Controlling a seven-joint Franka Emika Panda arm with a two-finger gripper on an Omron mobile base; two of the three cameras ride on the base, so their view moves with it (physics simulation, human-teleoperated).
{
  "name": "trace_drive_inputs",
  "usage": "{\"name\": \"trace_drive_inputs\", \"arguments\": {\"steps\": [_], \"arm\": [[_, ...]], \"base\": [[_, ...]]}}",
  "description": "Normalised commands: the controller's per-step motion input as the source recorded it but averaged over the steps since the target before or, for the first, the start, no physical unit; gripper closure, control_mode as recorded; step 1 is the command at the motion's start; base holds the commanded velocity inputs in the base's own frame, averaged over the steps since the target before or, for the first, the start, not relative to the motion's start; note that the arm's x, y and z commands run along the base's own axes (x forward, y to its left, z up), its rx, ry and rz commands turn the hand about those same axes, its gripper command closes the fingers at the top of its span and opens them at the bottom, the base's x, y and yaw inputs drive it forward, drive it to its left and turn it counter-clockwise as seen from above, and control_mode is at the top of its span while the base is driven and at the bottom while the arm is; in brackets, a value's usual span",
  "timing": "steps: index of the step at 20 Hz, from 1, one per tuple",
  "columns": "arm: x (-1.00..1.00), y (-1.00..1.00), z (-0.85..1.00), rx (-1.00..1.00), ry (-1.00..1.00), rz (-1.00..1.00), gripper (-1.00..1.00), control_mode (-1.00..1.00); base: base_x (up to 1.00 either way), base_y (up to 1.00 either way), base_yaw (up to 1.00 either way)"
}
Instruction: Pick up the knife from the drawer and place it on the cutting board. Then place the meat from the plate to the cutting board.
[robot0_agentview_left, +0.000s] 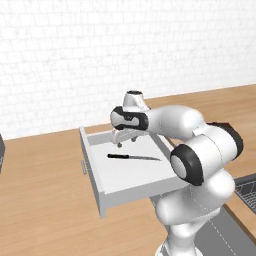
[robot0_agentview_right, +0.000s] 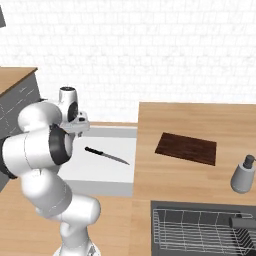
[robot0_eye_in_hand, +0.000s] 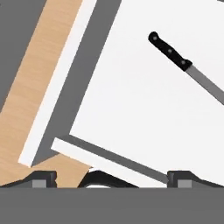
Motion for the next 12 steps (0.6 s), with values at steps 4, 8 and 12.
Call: {"name": "trace_drive_inputs", "arguments": {"steps": [4, 8, 12], "arm": [[0.43, -0.28, -0.56, -0.23, 0.03, 0.61, -1.00, -1.00], [0.00, -0.06, -0.66, -0.19, 0.01, 0.39, -1.00, -1.00], [0.01, 0.00, -0.42, -0.04, 0.15, 0.12, -1.00, -1.00]], "base": [[0.00, 0.00, 0.00], [0.00, 0.00, 0.00], [0.00, 0.00, 0.00]]}}
